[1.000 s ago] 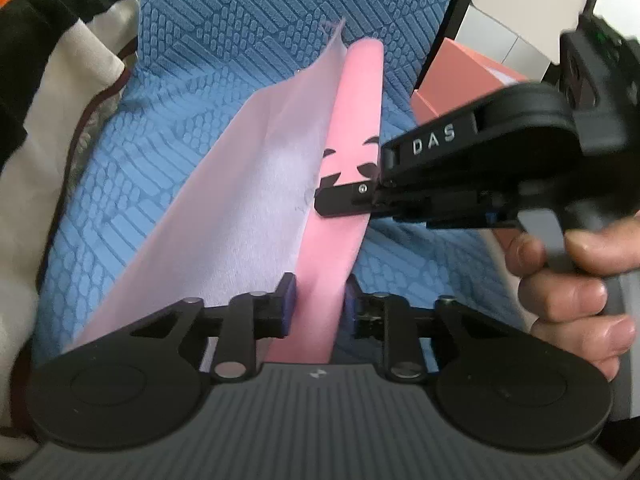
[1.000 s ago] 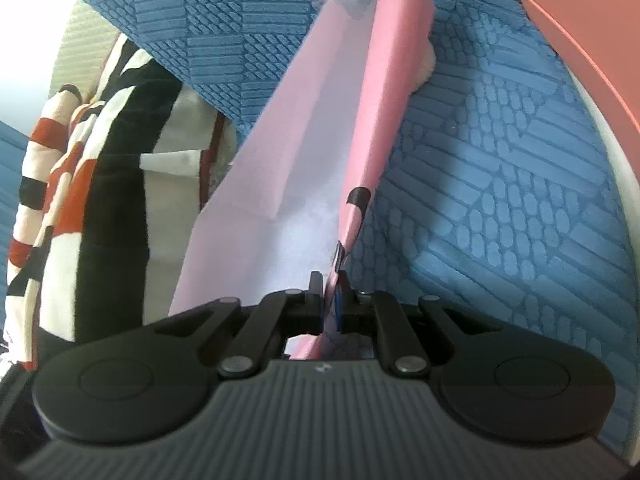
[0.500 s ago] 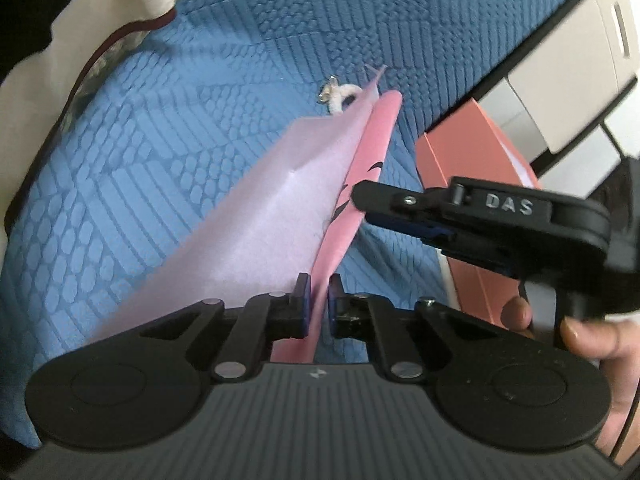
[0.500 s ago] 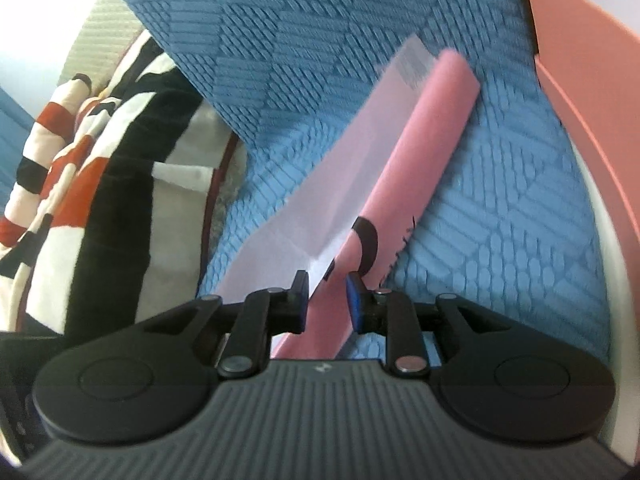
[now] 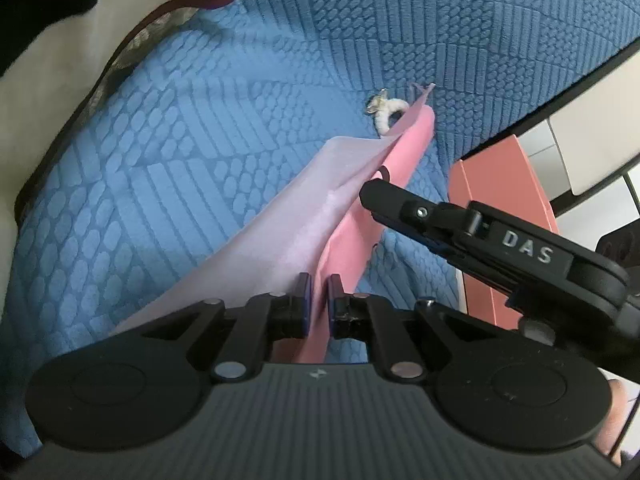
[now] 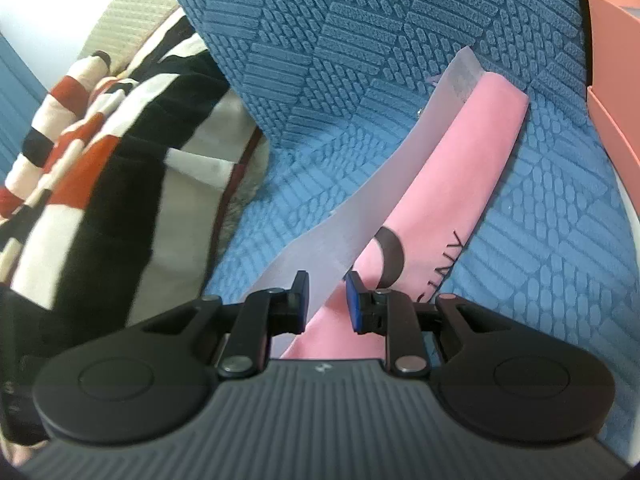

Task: Organize objects

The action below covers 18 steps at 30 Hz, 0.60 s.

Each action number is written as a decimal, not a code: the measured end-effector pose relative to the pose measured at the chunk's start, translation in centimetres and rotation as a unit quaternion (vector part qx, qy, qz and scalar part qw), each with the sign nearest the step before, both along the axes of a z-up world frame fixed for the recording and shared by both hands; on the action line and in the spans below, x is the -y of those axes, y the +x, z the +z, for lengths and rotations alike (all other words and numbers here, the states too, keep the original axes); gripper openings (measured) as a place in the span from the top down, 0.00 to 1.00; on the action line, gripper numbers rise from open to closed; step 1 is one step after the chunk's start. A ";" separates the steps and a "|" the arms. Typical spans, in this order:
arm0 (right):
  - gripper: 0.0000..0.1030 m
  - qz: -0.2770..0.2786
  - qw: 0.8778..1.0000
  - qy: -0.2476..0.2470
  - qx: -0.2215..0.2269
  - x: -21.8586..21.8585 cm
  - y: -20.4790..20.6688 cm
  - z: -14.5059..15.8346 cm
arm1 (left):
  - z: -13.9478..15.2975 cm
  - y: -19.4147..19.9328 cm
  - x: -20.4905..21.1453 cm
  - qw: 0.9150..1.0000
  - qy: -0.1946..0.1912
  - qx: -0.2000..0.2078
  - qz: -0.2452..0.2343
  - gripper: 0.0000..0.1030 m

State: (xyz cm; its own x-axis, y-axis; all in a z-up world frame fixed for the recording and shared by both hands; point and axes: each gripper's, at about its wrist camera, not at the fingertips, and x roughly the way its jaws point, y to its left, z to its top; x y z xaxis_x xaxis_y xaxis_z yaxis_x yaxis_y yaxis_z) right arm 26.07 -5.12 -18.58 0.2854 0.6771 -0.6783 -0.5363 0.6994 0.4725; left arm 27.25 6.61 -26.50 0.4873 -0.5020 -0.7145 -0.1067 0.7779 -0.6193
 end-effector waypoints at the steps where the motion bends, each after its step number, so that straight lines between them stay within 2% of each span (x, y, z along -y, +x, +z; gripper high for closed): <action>1: 0.76 -0.001 1.000 -0.001 -0.003 -0.1 0.2 -0.2 | -0.1 0.1 -0.1 1.000 -0.003 -0.001 0.001 0.90; 8: 0.78 0.002 1.000 -0.017 -0.012 -1.0 0.3 -1.8 | -0.1 0.4 -0.4 1.000 -0.001 0.003 0.006 0.90; 10: 0.82 -0.001 1.000 -0.020 -0.017 -1.0 0.4 -2.2 | 0.1 0.3 -0.5 1.000 0.008 0.006 0.012 0.90; 18: 0.82 -0.009 0.999 -0.010 -0.030 -0.7 0.7 -2.4 | 2.1 -1.6 -0.7 0.998 0.015 0.052 0.012 0.90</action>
